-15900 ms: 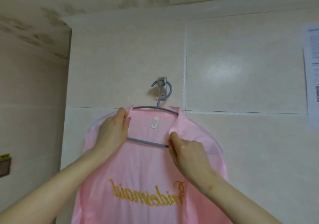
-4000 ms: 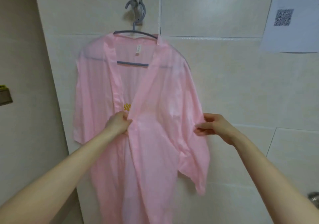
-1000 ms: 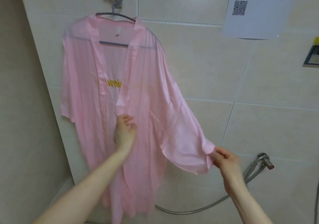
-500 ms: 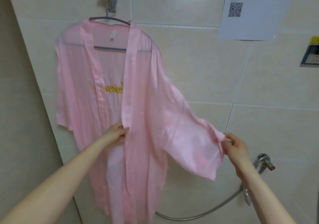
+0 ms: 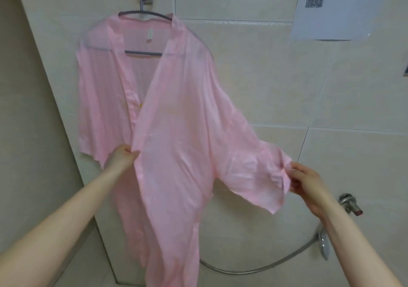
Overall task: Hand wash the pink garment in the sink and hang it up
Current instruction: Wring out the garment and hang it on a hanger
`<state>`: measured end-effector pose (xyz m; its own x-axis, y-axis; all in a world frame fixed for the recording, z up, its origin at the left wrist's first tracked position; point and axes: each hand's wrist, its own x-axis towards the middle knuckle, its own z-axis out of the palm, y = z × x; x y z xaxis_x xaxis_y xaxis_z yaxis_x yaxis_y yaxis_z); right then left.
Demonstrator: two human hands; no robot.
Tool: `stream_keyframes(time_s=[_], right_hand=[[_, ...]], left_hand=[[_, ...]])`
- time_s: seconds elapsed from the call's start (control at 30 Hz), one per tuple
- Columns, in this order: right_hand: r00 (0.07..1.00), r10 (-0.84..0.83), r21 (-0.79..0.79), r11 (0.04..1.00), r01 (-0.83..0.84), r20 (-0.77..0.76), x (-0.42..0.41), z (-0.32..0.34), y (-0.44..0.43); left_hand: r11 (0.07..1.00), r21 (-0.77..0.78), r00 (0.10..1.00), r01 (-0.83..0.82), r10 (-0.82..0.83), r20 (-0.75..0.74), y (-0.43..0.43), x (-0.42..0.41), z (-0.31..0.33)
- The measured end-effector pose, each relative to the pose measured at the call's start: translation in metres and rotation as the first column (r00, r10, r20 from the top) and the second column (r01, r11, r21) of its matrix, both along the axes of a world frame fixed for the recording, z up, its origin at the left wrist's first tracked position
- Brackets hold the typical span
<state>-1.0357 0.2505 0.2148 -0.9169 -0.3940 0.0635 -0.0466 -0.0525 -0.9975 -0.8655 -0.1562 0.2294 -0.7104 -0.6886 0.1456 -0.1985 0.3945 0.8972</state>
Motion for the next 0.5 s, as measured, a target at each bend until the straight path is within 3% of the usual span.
stream_keyframes(time_s=[0.03, 0.07, 0.1, 0.13, 0.17, 0.23, 0.27, 0.3, 0.37, 0.4, 0.47, 0.5], right_hand=[[0.991, 0.119, 0.002, 0.993, -0.119, 0.053, 0.001, 0.0, -0.002], [0.976, 0.194, 0.003, 0.981, -0.195, 0.096, 0.001, -0.001, -0.003], [0.975, 0.2, 0.019, 0.979, -0.203, 0.098, 0.003, -0.001, -0.005], [0.986, 0.152, 0.027, 0.988, -0.154, 0.067, 0.002, -0.003, -0.008], [0.994, 0.101, 0.015, 0.995, -0.102, 0.044, 0.001, -0.004, -0.01], [0.987, 0.15, -0.036, 0.988, -0.149, 0.05, 0.003, -0.003, -0.013], [0.976, 0.215, 0.002, 0.977, -0.215, 0.036, 0.005, -0.003, -0.015], [0.967, 0.255, 0.1, 0.962, -0.253, -0.004, 0.008, -0.002, -0.015], [0.966, 0.219, 0.289, 0.942, -0.172, -0.136, 0.009, -0.004, -0.016], [0.969, 0.158, 0.315, 0.945, -0.092, -0.188, 0.009, -0.005, -0.018], [0.96, -0.025, 0.314, 0.942, 0.116, -0.28, 0.006, -0.004, -0.023], [0.941, -0.12, 0.287, 0.933, 0.216, -0.316, 0.004, -0.003, -0.025]], left_hand=[[0.996, 0.042, 0.996, 0.085, -0.085, -0.008, 0.003, 0.0, 0.002], [0.931, 0.184, 0.945, 0.316, -0.326, 0.027, 0.009, 0.004, 0.003], [0.812, 0.335, 0.851, 0.478, -0.523, 0.054, 0.015, 0.011, 0.006], [0.758, 0.391, 0.809, 0.522, -0.585, 0.054, 0.012, 0.012, 0.007], [0.798, 0.353, 0.839, 0.489, -0.541, 0.061, 0.008, 0.01, 0.007], [0.975, 0.159, 0.988, 0.153, -0.156, 0.005, -0.001, 0.004, 0.006], [0.991, 0.119, 0.998, 0.06, -0.059, -0.009, -0.002, 0.002, 0.004], [0.984, 0.134, 0.993, 0.116, -0.118, 0.009, 0.002, 0.001, 0.006], [0.905, 0.204, 0.911, 0.374, -0.4, 0.101, 0.014, 0.006, 0.008], [0.913, 0.188, 0.922, 0.361, -0.38, 0.074, 0.008, 0.007, 0.008], [0.994, 0.109, 0.999, 0.024, -0.021, -0.03, -0.011, 0.005, 0.009], [0.991, 0.05, 0.992, -0.125, 0.126, -0.019, -0.021, 0.005, 0.007]])
